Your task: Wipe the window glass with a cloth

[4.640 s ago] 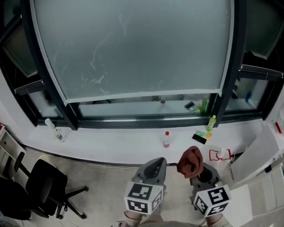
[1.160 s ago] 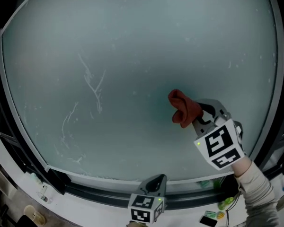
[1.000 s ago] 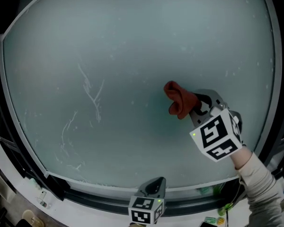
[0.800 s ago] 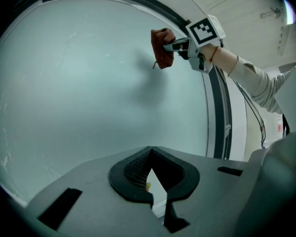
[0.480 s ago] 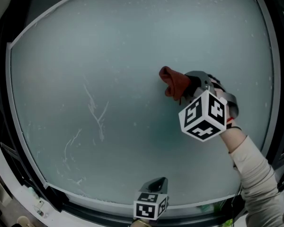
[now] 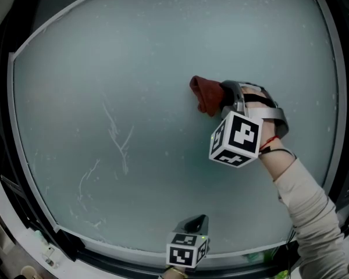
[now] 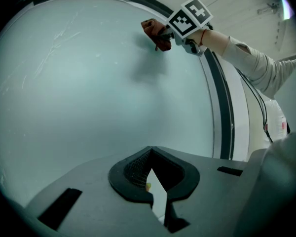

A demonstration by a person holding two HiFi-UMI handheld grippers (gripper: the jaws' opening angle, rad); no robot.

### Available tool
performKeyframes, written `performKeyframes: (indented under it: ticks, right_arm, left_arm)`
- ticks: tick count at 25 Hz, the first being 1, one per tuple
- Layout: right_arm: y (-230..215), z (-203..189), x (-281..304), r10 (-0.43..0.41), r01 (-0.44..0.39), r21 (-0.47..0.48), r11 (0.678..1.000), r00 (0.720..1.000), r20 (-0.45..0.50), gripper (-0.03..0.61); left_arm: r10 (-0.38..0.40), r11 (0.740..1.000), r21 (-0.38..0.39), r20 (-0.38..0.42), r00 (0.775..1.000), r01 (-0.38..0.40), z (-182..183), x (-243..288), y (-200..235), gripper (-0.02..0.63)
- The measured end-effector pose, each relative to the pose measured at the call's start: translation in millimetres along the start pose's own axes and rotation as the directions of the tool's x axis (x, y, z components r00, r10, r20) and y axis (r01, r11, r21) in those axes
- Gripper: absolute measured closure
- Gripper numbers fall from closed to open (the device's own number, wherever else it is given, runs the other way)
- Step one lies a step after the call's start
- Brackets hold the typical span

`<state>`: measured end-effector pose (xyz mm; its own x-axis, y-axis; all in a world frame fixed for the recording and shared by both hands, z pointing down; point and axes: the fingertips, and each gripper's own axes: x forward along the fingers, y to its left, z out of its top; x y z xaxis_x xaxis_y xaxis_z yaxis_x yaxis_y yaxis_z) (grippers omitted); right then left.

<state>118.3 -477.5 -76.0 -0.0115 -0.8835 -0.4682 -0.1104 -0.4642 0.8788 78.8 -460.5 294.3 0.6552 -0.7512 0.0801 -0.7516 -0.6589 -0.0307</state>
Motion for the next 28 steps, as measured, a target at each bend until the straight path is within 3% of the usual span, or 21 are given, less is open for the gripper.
performKeyframes:
  ticks: [14, 28]
  right_arm:
    - [71.1, 2.2, -33.1, 0.053, -0.054, -0.067, 0.996, 0.999, -0.005, 0.531]
    - [172.5, -15.1, -84.5, 0.214, -0.216, -0.065, 0.974, 0.976, -0.033, 0.531]
  left_arm:
    - [0.013, 1.000, 0.004, -0.018, 1.000, -0.013, -10.3, -8.9, -1.2, 0.609]
    - [0.030, 0.999, -0.021, -0.044, 0.999, -0.031, -32.4, -24.0, -8.5, 0.609]
